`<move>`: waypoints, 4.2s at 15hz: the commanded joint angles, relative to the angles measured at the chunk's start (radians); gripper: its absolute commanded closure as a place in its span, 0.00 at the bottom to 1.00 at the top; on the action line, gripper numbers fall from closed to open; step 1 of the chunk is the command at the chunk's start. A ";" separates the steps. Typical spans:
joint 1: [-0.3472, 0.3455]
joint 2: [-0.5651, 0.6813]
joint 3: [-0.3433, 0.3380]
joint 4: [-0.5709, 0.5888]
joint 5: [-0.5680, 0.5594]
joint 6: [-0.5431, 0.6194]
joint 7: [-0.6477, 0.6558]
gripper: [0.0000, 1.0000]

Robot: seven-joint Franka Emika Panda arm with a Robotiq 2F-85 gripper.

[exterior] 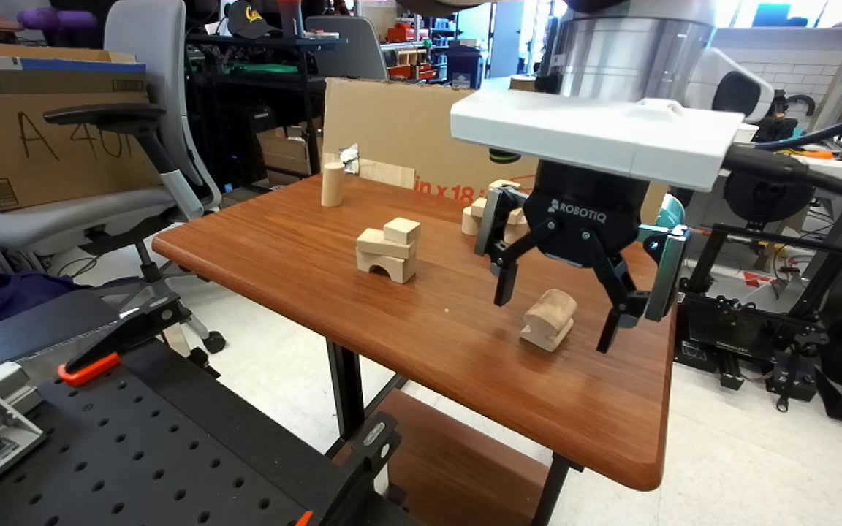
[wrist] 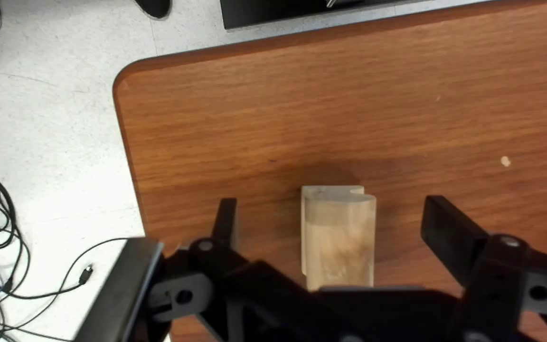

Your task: Put the block on the tower to the right

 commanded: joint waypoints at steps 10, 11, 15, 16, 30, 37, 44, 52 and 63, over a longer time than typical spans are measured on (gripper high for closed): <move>-0.008 -0.003 -0.002 0.016 -0.013 0.007 0.072 0.89; -0.007 -0.015 -0.001 0.011 -0.012 0.010 0.084 0.89; -0.004 -0.085 0.014 -0.005 -0.002 -0.007 0.089 0.89; -0.001 -0.105 0.019 -0.011 -0.001 -0.010 0.088 0.89; 0.090 -0.237 0.102 -0.122 -0.006 -0.009 0.088 0.89; 0.144 -0.248 0.104 -0.150 -0.040 0.002 0.134 0.89; 0.185 -0.240 0.104 -0.147 -0.087 -0.005 0.190 0.89; 0.212 -0.244 0.108 -0.163 -0.118 -0.008 0.231 0.89; 0.216 -0.234 0.101 -0.166 -0.151 -0.010 0.269 0.16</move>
